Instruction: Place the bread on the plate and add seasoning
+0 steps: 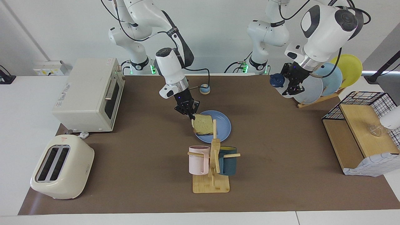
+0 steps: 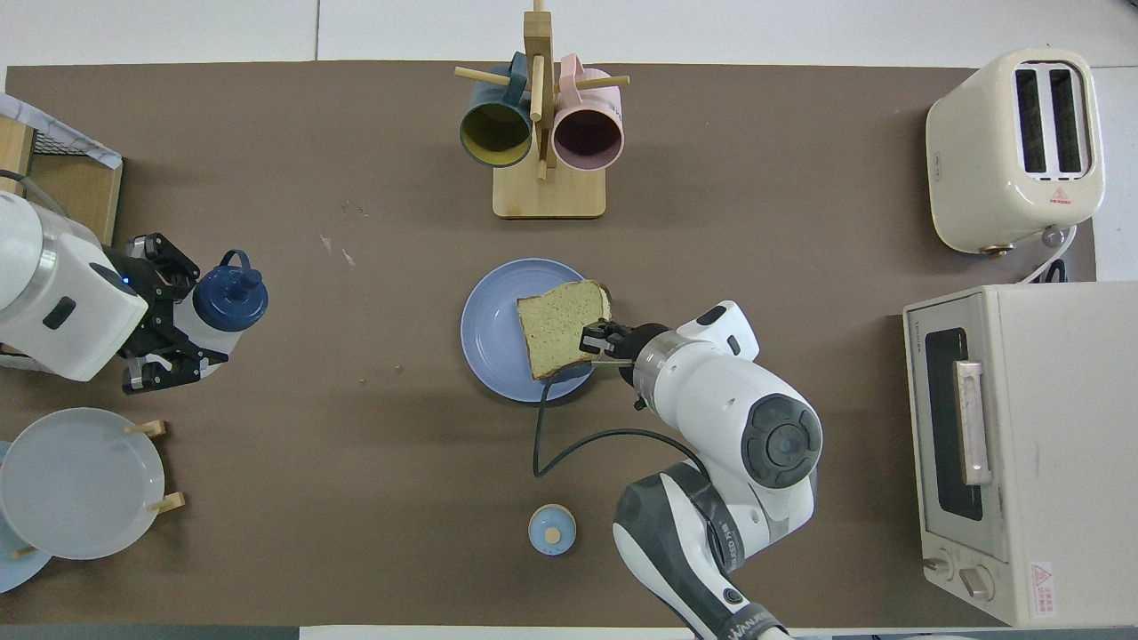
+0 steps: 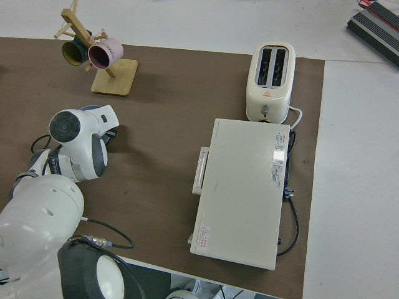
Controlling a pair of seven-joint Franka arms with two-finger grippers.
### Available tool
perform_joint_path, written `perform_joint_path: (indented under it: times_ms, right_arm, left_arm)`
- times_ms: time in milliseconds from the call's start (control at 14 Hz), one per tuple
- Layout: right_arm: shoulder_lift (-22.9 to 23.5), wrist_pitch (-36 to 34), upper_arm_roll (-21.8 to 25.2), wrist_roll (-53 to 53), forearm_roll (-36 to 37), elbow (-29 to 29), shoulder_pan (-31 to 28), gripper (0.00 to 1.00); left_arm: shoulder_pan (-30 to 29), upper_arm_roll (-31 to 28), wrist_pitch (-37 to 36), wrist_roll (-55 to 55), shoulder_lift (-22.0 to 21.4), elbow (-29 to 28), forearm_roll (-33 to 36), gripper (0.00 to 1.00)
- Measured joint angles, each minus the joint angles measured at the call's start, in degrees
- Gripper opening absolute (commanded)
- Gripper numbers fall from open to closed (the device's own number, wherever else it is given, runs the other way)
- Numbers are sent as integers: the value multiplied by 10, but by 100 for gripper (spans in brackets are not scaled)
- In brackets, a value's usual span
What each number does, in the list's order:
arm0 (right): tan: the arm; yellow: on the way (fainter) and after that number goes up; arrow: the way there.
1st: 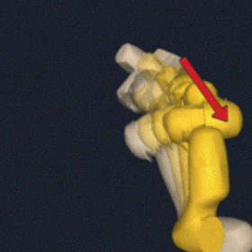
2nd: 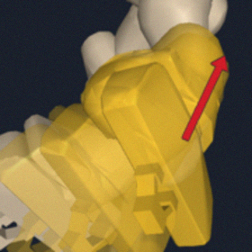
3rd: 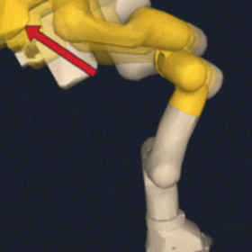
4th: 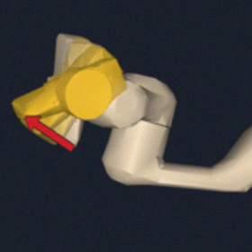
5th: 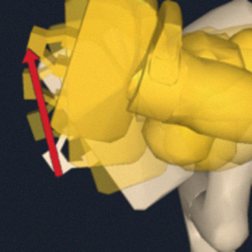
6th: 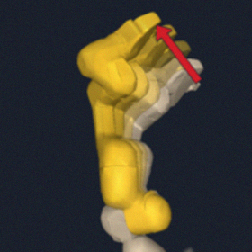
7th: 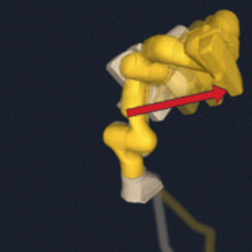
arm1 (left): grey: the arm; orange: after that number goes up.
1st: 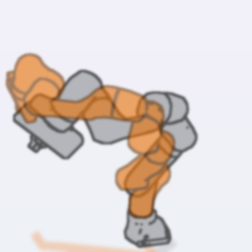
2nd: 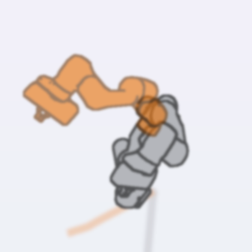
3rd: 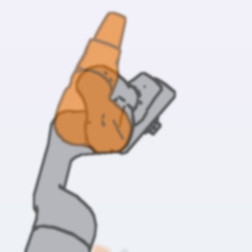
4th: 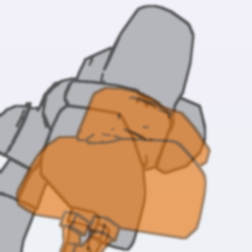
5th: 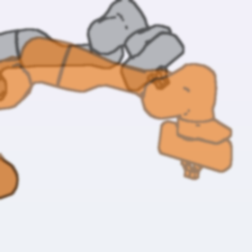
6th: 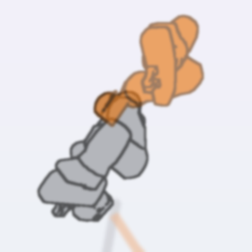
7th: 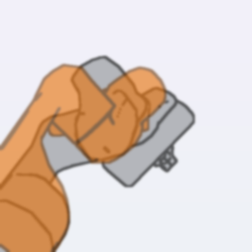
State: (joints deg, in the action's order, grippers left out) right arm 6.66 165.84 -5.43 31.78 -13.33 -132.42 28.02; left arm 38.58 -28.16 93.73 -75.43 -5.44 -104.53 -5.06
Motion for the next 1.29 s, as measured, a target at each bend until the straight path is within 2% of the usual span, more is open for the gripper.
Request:
perform_joint_path:
  times_ms: [286, 358, 429, 501, 572, 1073, 1288]
  right_arm:
    - [0, 1, 0, 1, -5, -11, 1, 0]
    - [0, 1, 0, 1, -9, -11, 1, 20]
    - [0, 1, 0, 1, -16, -12, 1, 51]
    - [0, 1, 0, 1, -25, -12, 1, 96]
    - [0, 1, -1, 1, -35, -12, 2, 100]
    - [-5, -5, -3, 1, -43, -1, 4, 100]
    - [-24, -65, -3, 1, -43, 28, 5, 100]
  left_arm:
    - [0, 0, 0, 0, 0, 0, 0, 0]
    - [0, 0, 0, 0, 0, 0, 0, 0]
    - [0, 1, 0, 0, 0, 0, 0, 0]
    - [0, 1, 0, 0, 0, 0, 0, 0]
    - [0, 1, 0, 0, 0, 0, 0, 0]
    - [0, 1, 0, 0, 0, 0, 0, 0]
    - [0, 1, 0, 0, 0, 0, 0, 0]
